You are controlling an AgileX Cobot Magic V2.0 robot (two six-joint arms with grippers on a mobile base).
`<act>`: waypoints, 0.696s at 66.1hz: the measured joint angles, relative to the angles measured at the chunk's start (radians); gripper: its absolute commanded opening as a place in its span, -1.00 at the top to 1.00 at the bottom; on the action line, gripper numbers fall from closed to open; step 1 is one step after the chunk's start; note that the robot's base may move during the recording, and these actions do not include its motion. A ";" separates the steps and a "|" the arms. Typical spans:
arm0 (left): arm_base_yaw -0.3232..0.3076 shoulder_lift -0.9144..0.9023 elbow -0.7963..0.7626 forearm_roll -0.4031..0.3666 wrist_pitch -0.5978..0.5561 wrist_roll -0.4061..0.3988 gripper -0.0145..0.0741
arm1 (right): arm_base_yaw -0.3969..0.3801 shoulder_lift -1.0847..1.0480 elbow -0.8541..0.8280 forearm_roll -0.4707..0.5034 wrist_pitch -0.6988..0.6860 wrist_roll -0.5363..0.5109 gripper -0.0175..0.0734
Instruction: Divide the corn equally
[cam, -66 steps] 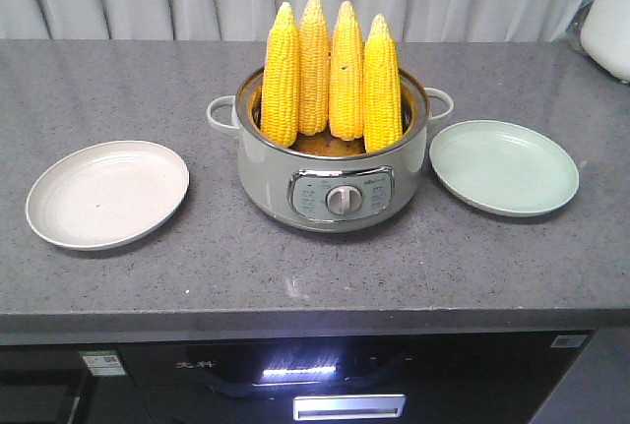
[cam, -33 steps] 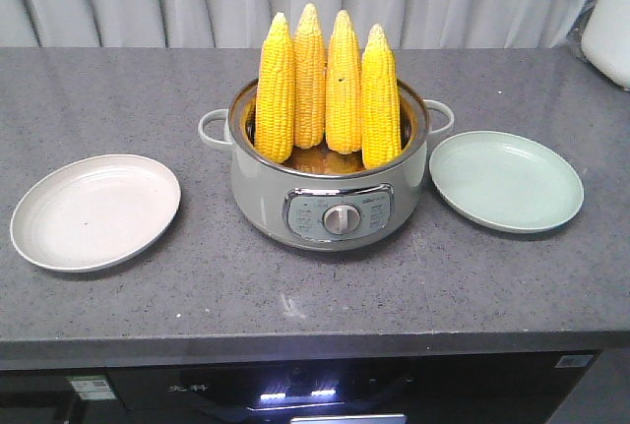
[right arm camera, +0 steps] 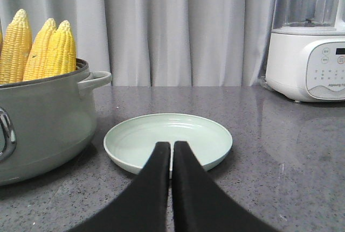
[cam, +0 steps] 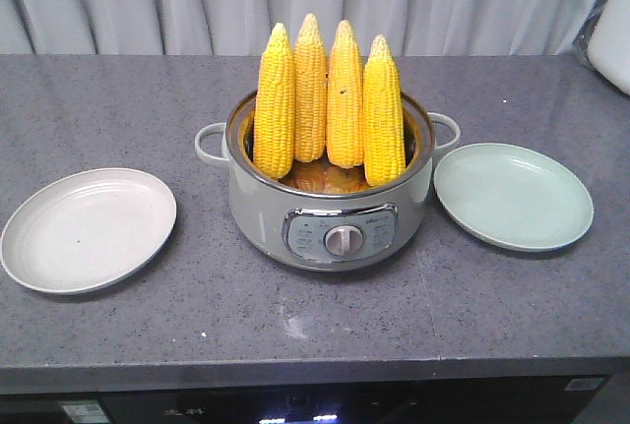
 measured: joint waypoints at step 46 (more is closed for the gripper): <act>0.000 0.000 0.000 0.000 0.000 0.000 0.69 | 0.000 0.000 0.000 0.000 0.000 0.000 0.62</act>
